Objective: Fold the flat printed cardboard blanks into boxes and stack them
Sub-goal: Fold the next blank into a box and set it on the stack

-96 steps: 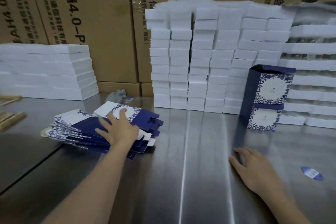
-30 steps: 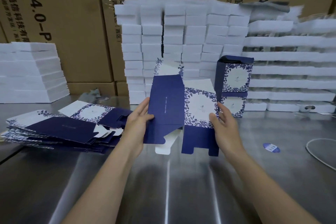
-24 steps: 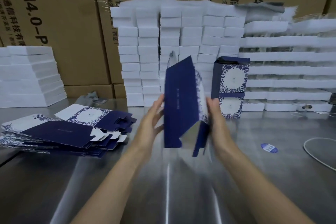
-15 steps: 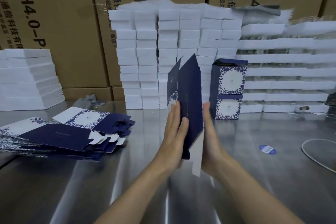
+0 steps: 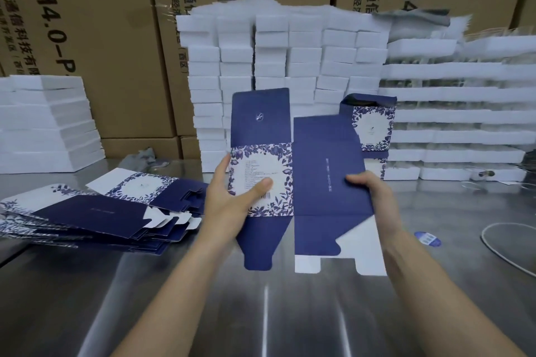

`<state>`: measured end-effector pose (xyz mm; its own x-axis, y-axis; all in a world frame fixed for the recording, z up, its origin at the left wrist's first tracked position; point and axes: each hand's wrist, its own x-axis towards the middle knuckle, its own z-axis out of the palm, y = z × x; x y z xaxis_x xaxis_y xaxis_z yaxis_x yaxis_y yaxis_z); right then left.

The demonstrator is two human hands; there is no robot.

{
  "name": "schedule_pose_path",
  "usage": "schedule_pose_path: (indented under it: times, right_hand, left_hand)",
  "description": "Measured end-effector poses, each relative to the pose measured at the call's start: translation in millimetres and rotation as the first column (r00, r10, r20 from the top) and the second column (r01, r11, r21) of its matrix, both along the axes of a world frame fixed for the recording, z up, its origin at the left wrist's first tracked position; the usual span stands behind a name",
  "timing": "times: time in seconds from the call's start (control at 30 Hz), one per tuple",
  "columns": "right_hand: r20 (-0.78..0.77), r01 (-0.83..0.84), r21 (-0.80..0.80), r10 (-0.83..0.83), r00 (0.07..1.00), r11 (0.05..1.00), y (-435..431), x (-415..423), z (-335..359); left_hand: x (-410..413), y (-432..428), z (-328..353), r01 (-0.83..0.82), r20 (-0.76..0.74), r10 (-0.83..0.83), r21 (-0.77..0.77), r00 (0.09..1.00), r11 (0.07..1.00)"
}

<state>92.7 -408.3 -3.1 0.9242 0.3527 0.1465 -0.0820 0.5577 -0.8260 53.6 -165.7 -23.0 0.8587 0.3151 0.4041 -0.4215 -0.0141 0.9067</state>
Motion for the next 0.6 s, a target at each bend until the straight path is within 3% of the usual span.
schedule_pose_path:
  times: [0.1, 0.17, 0.2, 0.27, 0.3, 0.33, 0.37, 0.43, 0.47, 0.53, 0.6]
  right_hand:
    - [0.101, 0.127, -0.278, -0.102, 0.990, 0.952, -10, 7, -3]
    - [0.292, 0.299, -0.384, -0.192, 0.937, 0.874, -6, 10, 1]
    - [0.466, 0.472, -0.419, -0.262, 0.845, 0.776, 1, 5, 1]
    - [0.826, 0.824, -0.335, -0.278, 0.490, 0.457, 26, -6, -8]
    - [0.917, 0.898, -0.249, -0.211, 0.339, 0.363, 41, -14, -17]
    - [0.944, 0.917, -0.221, -0.164, 0.287, 0.332, 56, -22, -24]
    - [0.946, 0.916, -0.227, -0.150, 0.288, 0.330, 65, -28, -27]
    - [0.915, 0.880, -0.245, -0.202, 0.348, 0.407, 61, -25, -20]
    - [0.862, 0.821, -0.281, -0.246, 0.443, 0.497, 50, -19, -12]
    - [0.631, 0.548, -0.278, -0.280, 0.723, 0.789, 20, -6, 8]
    - [0.396, 0.177, -0.115, -0.118, 0.911, 0.977, -5, -1, 17]
  left_hand:
    - [-3, 14, 10, 0.036, 0.029, -0.038, 0.079, 0.999, 0.996]
    - [-6, 11, 14, -0.117, 0.115, 0.100, 0.150, 0.988, 0.982]
    - [-9, 2, 14, -0.223, 0.172, 0.193, 0.183, 0.966, 0.957]
    - [-18, -27, 4, -0.419, 0.330, 0.322, 0.288, 0.887, 0.861]
    - [-22, -41, -3, -0.469, 0.399, 0.320, 0.366, 0.860, 0.804]
    - [-26, -53, -8, -0.480, 0.429, 0.297, 0.420, 0.853, 0.770]
    - [-28, -59, -9, -0.477, 0.431, 0.289, 0.433, 0.855, 0.765]
    - [-25, -50, 3, -0.405, 0.353, 0.283, 0.341, 0.892, 0.849]
    - [-23, -36, 12, -0.316, 0.279, 0.244, 0.252, 0.929, 0.915]
    - [-21, 1, 28, -0.047, 0.158, 0.044, 0.016, 0.986, 0.999]
    - [-21, 27, 35, 0.281, 0.119, -0.261, -0.215, 0.958, 0.935]
